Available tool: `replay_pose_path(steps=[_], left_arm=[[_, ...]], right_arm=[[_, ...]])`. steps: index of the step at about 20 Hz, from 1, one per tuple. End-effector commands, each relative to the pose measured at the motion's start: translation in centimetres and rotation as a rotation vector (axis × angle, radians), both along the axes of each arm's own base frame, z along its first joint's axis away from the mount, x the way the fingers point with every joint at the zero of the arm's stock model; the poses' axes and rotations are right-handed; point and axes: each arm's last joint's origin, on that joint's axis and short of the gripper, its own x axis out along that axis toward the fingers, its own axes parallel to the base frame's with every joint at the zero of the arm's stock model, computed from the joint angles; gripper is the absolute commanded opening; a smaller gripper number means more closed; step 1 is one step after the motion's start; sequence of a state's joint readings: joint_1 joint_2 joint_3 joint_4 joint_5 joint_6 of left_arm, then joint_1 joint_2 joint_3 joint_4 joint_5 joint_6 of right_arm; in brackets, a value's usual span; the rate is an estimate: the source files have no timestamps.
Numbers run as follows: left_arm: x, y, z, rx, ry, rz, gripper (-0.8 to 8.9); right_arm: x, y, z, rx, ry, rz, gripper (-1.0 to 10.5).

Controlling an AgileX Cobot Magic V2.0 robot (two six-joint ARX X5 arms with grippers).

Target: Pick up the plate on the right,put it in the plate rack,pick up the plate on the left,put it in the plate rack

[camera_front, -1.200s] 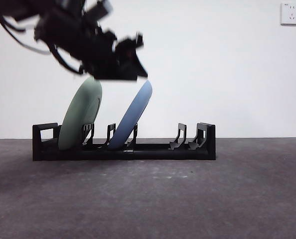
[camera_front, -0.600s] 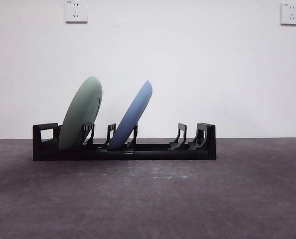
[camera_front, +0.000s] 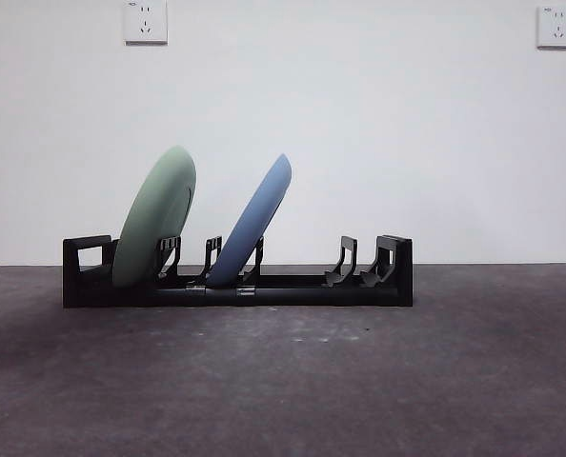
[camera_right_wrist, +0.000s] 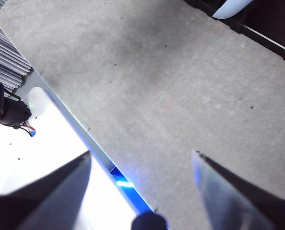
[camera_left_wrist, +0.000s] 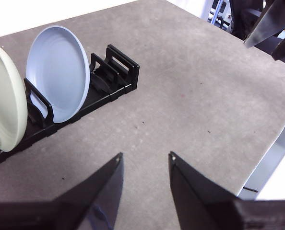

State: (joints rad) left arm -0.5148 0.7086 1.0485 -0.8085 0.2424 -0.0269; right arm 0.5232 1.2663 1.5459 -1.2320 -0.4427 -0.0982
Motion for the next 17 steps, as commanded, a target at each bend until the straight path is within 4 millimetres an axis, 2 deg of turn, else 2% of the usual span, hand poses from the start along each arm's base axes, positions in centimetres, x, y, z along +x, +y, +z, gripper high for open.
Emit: replay_pose_path(steps=[1, 3, 4, 5, 6, 17], left_arm=[[0.22, -0.17, -0.18, 0.002, 0.014, -0.001, 1.56], [0.44, -0.3, -0.28, 0.007, 0.023, -0.001, 1.51], [0.55, -0.36, -0.33, 0.01, 0.028, -0.001, 0.93], [0.6, -0.39, -0.37, 0.012, 0.031, -0.001, -0.1], [0.66, -0.42, -0.4, 0.014, 0.032, -0.001, -0.07], [0.82, -0.48, -0.51, 0.024, 0.04, 0.005, -0.04]], right_arm=[[-0.01, 0.04, -0.39, -0.009, 0.005, 0.015, 2.1], [0.04, 0.06, -0.77, -0.018, 0.015, 0.017, 1.5], [0.02, 0.06, -0.99, -0.026, 0.021, 0.025, 1.0], [0.03, 0.06, -1.17, -0.031, 0.023, 0.03, 0.4], [0.03, 0.07, -1.31, -0.035, 0.027, 0.033, -0.2], [0.28, 0.11, -1.22, -0.03, 0.012, 0.001, 0.0]])
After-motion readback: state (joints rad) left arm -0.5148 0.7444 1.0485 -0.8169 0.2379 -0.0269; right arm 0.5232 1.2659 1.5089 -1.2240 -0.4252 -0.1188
